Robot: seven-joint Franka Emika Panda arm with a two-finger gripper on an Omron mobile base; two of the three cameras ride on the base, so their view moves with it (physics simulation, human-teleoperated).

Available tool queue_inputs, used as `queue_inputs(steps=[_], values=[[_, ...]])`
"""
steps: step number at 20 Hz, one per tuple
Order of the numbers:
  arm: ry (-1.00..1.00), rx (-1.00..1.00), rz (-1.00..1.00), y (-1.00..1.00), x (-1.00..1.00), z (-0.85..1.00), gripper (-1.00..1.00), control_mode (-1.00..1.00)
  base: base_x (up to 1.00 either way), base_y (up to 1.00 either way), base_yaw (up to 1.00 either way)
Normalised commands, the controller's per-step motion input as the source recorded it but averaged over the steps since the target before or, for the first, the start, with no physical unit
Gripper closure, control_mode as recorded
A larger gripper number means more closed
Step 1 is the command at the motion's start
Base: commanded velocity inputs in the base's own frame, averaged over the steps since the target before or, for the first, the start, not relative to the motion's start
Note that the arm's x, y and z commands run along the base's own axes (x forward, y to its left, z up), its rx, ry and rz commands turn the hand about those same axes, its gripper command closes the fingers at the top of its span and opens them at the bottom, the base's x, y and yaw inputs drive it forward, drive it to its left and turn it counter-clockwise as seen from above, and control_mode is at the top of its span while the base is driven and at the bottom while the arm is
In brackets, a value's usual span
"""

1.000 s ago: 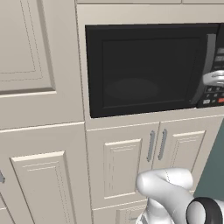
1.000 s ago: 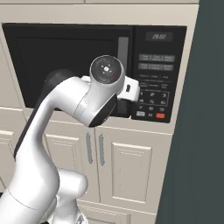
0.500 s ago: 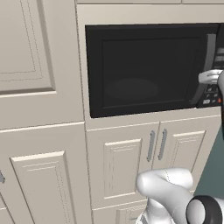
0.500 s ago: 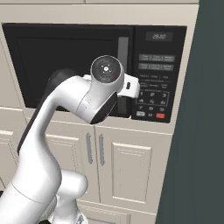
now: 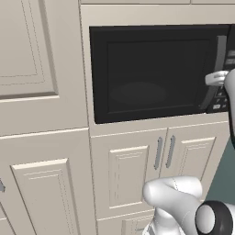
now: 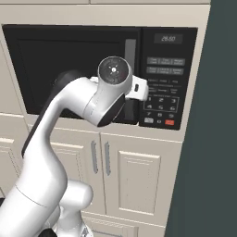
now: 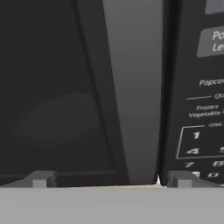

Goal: Pick the corn from the counter and place it in the microwave. Then turn on the microwave.

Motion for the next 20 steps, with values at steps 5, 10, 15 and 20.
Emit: queue_inputs(steps=[5, 10, 15, 20], values=[[-0.01, 0.00, 0.00, -0.08, 0.08, 0.00, -1.00, -1.00, 0.00, 0.00, 0.00], [-0.01, 0.00, 0.00, -0.10, 0.09, 0.00, -1.00, -1.00, 0.00, 0.00, 0.00], [-0.01, 0.00, 0.00, -0.09, 0.09, 0.00, -1.00, -1.00, 0.00, 0.00, 0.00], [0.00, 0.00, 0.00, -0.08, 0.09, 0.00, -1.00, -1.00, 0.00, 0.00, 0.00]])
